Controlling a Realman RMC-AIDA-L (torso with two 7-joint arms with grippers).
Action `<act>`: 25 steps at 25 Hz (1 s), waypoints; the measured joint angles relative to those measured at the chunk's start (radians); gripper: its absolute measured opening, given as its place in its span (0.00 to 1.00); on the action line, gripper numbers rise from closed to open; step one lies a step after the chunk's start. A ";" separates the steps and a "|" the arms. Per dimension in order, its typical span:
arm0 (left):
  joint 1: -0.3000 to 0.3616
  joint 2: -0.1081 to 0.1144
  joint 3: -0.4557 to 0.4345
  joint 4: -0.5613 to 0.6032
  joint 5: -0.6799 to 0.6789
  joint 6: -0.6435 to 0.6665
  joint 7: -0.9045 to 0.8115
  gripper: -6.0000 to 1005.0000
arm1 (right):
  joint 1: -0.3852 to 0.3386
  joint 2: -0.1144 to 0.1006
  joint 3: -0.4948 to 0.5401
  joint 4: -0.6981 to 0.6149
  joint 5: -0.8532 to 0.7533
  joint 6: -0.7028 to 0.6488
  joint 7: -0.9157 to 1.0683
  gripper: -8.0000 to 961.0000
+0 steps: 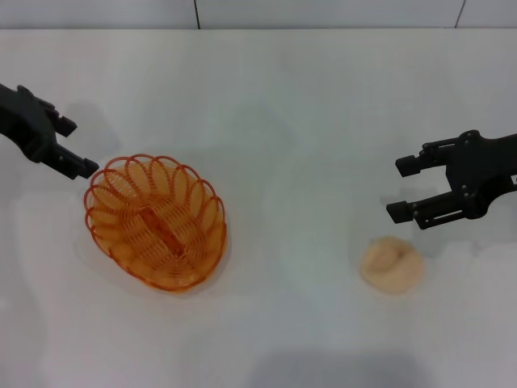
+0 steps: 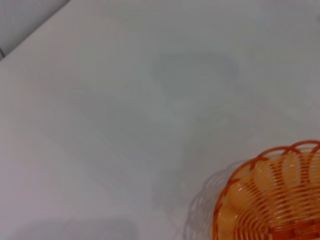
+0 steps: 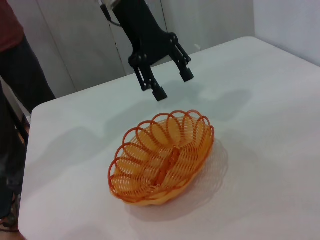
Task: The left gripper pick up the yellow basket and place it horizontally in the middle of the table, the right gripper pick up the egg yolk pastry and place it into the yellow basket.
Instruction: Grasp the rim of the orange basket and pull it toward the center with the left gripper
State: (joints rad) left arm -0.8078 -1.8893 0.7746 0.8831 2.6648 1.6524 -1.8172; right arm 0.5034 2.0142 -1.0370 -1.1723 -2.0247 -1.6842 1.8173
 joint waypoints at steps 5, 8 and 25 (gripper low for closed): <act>0.009 -0.010 0.000 -0.029 0.000 -0.048 0.003 0.82 | 0.001 0.000 0.000 0.002 0.000 0.000 0.000 0.82; 0.009 -0.021 -0.001 -0.050 -0.009 -0.076 0.012 0.82 | 0.001 0.000 0.000 0.003 -0.001 0.000 0.000 0.82; 0.004 -0.059 0.000 -0.134 -0.002 -0.165 0.034 0.78 | 0.003 0.000 0.000 0.005 -0.002 0.002 0.000 0.82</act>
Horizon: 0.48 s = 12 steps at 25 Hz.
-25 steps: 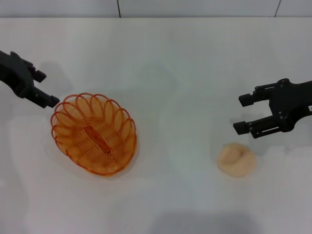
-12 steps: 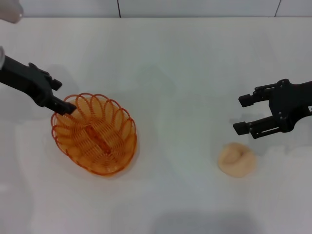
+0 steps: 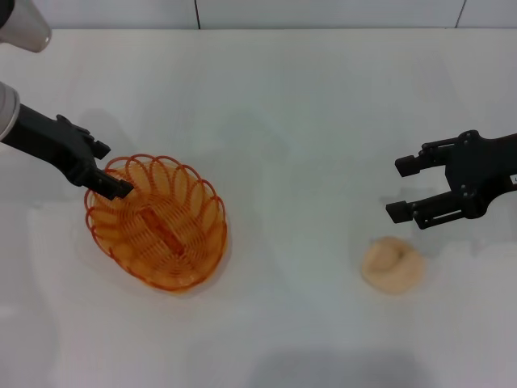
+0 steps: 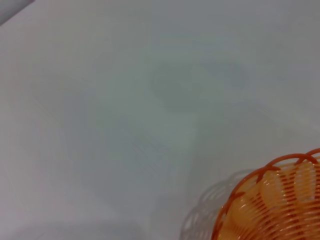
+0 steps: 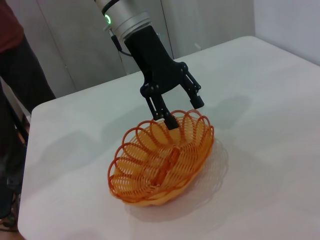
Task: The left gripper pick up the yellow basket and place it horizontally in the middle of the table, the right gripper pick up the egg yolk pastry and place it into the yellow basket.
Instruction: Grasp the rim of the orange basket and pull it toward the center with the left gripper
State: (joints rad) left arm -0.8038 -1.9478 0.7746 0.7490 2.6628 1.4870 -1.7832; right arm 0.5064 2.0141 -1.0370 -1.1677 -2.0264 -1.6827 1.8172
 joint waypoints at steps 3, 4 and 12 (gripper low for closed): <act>0.000 0.000 0.000 -0.001 -0.001 0.000 0.000 0.78 | 0.000 0.000 0.000 0.000 0.000 0.000 0.000 0.82; 0.000 0.000 0.000 -0.001 -0.001 -0.001 0.000 0.77 | -0.001 0.000 0.000 0.000 0.000 0.000 0.000 0.82; -0.001 -0.002 0.002 -0.020 0.000 -0.020 0.001 0.76 | -0.002 0.000 0.000 0.000 0.000 0.000 0.001 0.82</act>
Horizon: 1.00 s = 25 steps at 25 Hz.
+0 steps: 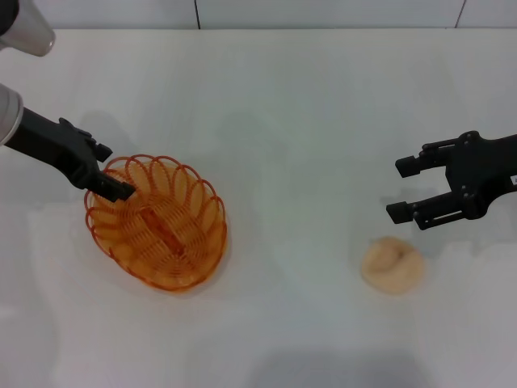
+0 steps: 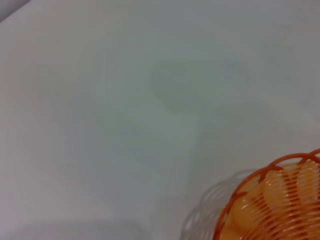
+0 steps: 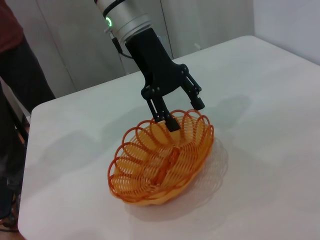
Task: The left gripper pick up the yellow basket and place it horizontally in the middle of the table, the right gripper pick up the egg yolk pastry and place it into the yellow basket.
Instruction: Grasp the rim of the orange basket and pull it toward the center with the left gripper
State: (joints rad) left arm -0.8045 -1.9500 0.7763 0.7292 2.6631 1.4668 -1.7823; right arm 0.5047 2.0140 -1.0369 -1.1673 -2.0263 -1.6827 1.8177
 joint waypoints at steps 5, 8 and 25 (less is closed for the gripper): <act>0.002 -0.003 0.000 -0.007 0.002 -0.009 0.000 0.75 | 0.000 0.000 0.000 0.000 0.000 0.000 0.000 0.81; 0.003 -0.005 0.000 -0.010 0.002 -0.019 -0.003 0.74 | 0.000 0.000 0.000 0.000 0.000 0.000 0.000 0.81; 0.015 -0.019 0.000 -0.024 -0.004 -0.063 -0.003 0.51 | -0.002 0.000 0.000 0.000 0.000 -0.002 0.000 0.81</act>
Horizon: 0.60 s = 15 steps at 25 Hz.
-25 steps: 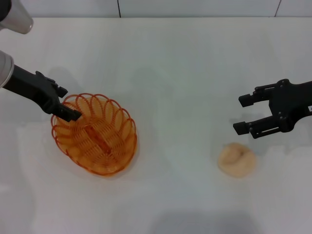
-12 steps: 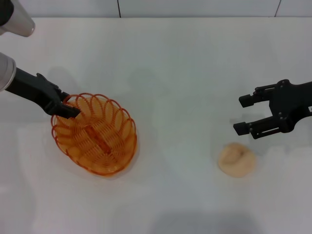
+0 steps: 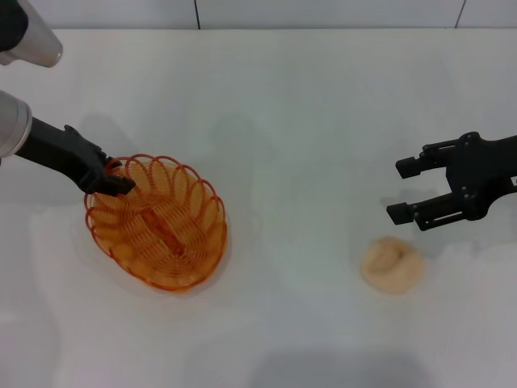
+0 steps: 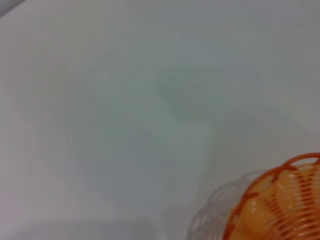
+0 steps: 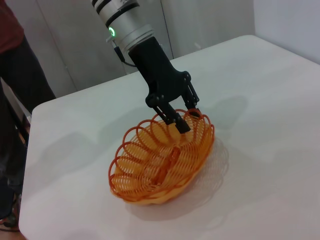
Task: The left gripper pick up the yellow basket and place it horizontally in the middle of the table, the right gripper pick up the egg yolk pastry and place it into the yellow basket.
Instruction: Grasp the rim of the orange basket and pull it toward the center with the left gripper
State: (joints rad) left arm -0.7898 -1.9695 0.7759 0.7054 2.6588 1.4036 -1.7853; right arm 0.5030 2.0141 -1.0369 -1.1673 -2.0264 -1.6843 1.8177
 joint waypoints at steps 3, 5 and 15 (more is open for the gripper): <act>0.002 -0.005 0.000 0.000 0.001 -0.022 -0.005 0.48 | 0.001 0.000 0.000 0.000 0.000 0.000 0.000 0.81; 0.003 -0.009 0.000 0.000 0.004 -0.030 -0.008 0.44 | 0.001 0.000 0.000 0.000 0.000 0.000 0.000 0.81; 0.003 -0.011 0.000 0.000 0.000 -0.049 -0.008 0.31 | 0.003 -0.002 0.000 -0.005 0.000 0.000 0.000 0.81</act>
State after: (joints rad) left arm -0.7869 -1.9808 0.7762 0.7056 2.6588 1.3547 -1.7936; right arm 0.5060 2.0125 -1.0369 -1.1722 -2.0264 -1.6843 1.8177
